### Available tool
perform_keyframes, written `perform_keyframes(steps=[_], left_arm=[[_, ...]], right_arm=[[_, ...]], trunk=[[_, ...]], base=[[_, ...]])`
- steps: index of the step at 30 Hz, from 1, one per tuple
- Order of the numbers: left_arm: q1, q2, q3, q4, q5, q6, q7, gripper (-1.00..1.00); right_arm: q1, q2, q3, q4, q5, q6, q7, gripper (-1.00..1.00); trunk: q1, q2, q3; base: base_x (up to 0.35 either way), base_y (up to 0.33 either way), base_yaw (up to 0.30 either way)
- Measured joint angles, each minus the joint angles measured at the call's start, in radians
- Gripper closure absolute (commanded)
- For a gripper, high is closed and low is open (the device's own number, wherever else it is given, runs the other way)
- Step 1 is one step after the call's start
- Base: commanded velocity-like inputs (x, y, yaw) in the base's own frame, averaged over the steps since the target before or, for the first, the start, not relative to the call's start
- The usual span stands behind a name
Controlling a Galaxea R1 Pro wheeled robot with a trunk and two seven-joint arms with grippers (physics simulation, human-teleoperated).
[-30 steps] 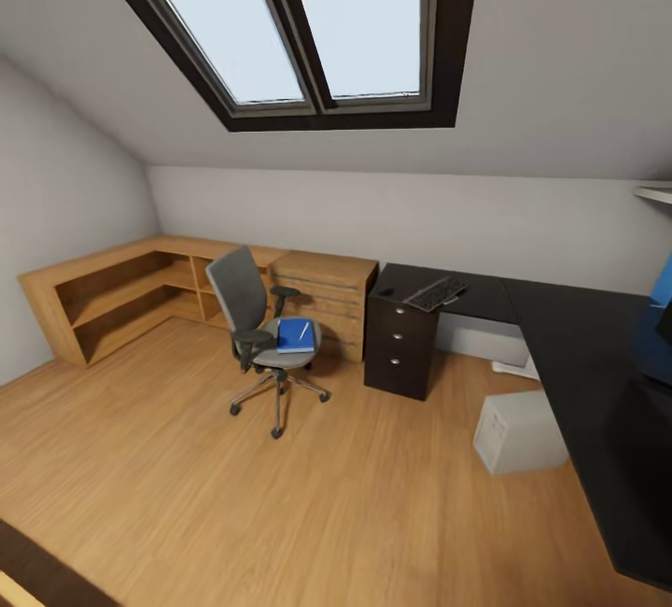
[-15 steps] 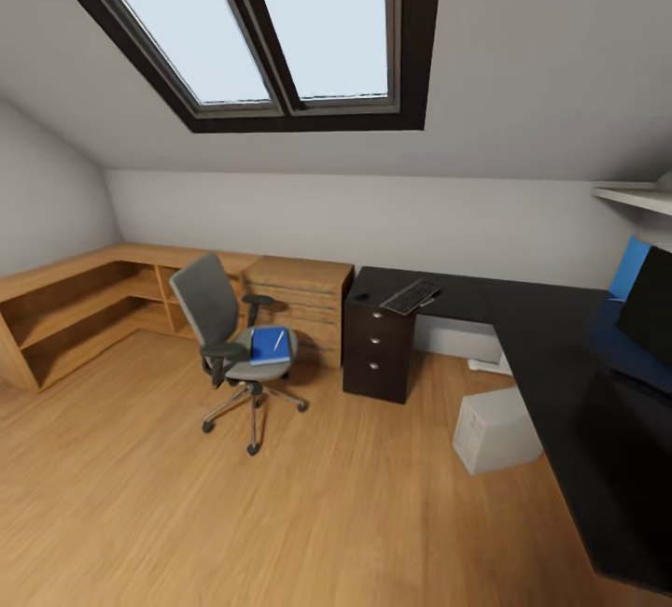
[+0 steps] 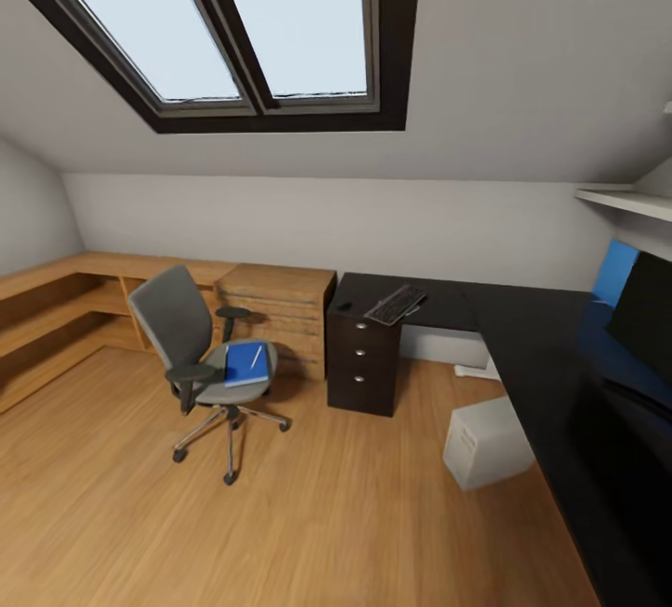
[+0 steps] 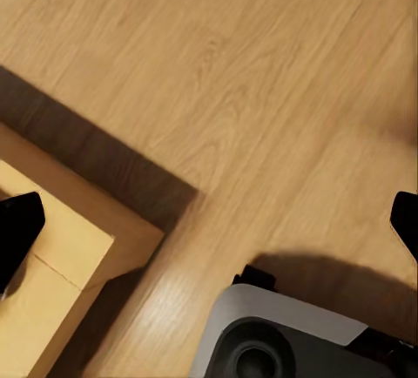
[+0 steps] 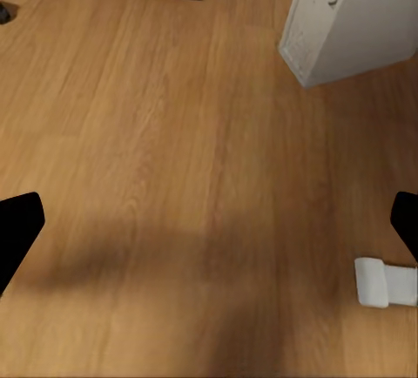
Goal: In the bedroom, organize the workspace by keeping the computer under the desk, ensuring the monitor is on the desk, placing the keyboard on the desk next to the monitor, placing the mouse on the desk next to the keyboard, moving the folder from the swivel chair onto the desk next to the mouse, stacking the notebook on top of the folder with the pen on top of the notebook, and positioning the swivel chair next to the desk.
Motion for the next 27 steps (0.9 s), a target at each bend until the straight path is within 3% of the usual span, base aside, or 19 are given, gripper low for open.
perform_keyframes(steps=[14, 18, 27], left_arm=[[0.000, 0.000, 0.000, 0.000, 0.000, 0.001, 0.000, -1.00], [0.000, 0.001, 0.001, 0.000, 0.001, 0.001, 0.000, -1.00], [0.000, 0.000, 0.005, 0.000, 0.003, 0.000, -0.001, -1.00]], right_arm=[[0.000, 0.003, 0.002, 0.000, -0.001, 0.001, 0.000, -1.00], [0.000, 0.019, 0.002, 0.000, 0.002, -0.025, 0.000, -1.00], [0.000, 0.022, 0.001, 0.003, 0.001, -0.033, -0.001, -1.00]], trunk=[[0.000, 0.000, 0.000], [0.000, 0.000, 0.000], [0.000, 0.000, 0.000]], base=[[0.333, 0.000, -0.001], [0.333, 0.000, 0.000], [0.334, 0.000, -0.066]])
